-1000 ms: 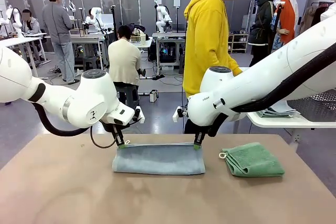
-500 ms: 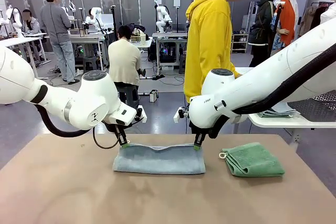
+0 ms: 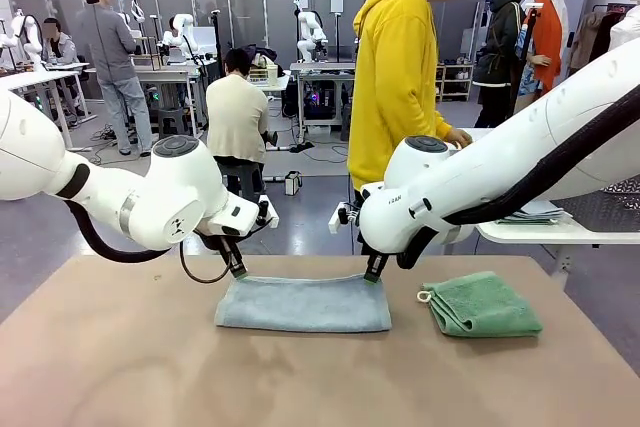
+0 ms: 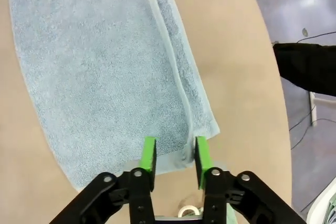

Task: Fold the towels and place them in the basket.
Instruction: When a person lays out a Towel with hook on the table, fold it in half twice.

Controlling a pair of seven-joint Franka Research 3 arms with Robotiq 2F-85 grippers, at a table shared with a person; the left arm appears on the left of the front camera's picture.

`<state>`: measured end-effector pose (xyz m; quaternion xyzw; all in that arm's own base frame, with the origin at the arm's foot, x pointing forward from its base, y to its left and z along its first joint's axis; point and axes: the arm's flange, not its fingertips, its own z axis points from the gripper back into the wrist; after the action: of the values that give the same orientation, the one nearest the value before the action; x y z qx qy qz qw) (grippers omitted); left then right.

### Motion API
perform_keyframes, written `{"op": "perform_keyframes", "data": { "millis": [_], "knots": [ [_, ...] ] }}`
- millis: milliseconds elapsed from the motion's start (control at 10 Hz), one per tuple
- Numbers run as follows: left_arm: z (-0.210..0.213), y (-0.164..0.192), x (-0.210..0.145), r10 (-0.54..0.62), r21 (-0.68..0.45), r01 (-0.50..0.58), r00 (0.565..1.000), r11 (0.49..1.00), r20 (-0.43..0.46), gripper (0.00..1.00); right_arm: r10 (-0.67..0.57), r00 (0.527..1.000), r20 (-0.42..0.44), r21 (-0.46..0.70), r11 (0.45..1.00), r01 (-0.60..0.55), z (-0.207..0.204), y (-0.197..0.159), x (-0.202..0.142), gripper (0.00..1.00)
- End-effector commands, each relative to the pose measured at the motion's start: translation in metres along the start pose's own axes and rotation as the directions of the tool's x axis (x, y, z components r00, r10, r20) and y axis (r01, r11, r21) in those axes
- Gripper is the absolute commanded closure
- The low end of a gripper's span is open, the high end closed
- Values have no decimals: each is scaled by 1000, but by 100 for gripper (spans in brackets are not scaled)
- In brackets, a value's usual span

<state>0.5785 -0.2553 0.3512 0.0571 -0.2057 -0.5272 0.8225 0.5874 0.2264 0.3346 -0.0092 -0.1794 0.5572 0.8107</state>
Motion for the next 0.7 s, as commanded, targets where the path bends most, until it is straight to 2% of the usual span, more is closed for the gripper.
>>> {"op": "perform_keyframes", "data": {
  "millis": [0,100,200,300,400,500,600],
  "knots": [
    [0,-7,-9,22,61,-23,1000,998,6,0,13,1000,26,-51,999,-11,2,3,-8,2],
    [5,-6,-12,30,73,-31,999,997,15,0,17,999,38,-69,998,-15,6,3,-8,0],
    [8,-6,-13,25,60,-26,1000,998,19,0,20,999,41,-62,998,-17,9,3,-8,23],
    [9,-6,-15,23,51,-24,999,998,26,15,19,999,45,-65,998,-17,13,3,-8,0],
    [11,-6,-16,37,43,-38,999,998,32,5,11,999,50,-57,998,-8,15,3,-9,0],
    [14,-8,-18,60,11,-60,997,998,44,0,-5,999,40,-20,1000,6,16,4,-9,0],
    [7,-1,-8,16,32,-16,1000,999,7,0,12,999,40,-56,998,-10,7,-2,-2,0]
  ]
}}
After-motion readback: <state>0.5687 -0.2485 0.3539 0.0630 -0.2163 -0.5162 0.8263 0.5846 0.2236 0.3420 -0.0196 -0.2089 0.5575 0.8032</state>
